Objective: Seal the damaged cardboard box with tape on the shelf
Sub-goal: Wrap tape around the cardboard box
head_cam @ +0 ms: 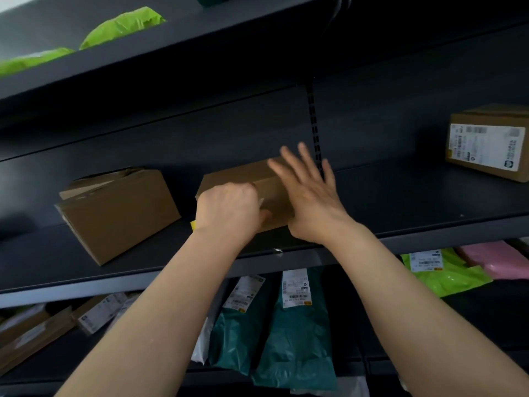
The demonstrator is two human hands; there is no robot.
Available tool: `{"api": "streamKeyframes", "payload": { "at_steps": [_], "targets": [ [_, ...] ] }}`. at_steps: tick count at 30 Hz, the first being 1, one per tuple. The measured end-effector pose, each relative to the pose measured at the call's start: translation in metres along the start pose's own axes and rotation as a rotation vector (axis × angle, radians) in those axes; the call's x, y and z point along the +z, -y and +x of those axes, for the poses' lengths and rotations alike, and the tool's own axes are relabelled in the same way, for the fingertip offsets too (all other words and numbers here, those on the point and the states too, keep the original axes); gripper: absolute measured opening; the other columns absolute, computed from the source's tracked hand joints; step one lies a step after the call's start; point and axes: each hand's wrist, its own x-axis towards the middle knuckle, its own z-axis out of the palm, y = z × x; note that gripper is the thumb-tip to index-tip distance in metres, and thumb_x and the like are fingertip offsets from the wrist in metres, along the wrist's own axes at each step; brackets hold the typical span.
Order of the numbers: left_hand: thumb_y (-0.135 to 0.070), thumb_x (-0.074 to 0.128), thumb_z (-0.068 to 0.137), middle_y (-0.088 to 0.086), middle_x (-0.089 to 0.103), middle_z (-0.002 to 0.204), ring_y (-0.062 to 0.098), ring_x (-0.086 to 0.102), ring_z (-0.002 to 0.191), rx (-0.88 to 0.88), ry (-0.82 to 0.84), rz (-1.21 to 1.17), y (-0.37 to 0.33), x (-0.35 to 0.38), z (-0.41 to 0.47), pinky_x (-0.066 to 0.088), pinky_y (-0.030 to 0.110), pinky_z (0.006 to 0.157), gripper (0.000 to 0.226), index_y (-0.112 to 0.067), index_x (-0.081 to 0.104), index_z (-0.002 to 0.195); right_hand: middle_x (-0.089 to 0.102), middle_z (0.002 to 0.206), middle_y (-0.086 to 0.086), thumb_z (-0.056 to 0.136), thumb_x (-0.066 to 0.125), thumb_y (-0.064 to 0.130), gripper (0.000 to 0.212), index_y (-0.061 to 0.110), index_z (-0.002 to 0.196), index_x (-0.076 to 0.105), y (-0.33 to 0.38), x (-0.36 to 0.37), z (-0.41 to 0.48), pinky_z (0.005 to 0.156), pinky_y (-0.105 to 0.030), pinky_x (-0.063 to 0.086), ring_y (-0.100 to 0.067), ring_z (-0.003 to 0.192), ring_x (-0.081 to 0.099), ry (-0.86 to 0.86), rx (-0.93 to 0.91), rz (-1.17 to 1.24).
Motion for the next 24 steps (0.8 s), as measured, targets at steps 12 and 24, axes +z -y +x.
{"api": "streamKeyframes", "payload": {
  "at_steps": [12,24],
  "targets": [
    [-0.060,0.079,0.068,-0.014,0.058,0.093,0.004,0.057,0.084,0.004,0.351,-0.564,0.042,0.003,-0.017,0.050,0.029,0.069,0.057,-0.039,0.054,0.115,0.026,0.156,0.008,0.073,0.069,0.020,0.080,0.037,0.142,0.032,0.010,0.008,0.025,0.115,-0.047,0.010,-0.017,0.143,0.016,0.067,-0.028,0.023],
    [-0.035,0.065,0.079,-0.012,0.060,0.102,0.014,0.057,0.086,0.148,0.201,-0.458,0.085,0.003,-0.046,0.053,0.034,0.071,0.044,-0.039,0.049,0.120,0.048,0.126,0.007,0.064,0.071,0.026,0.074,0.035,0.133,0.044,0.050,0.005,-0.010,0.112,-0.042,0.022,-0.020,0.121,0.037,-0.126,-0.024,-0.148]
  ]
}}
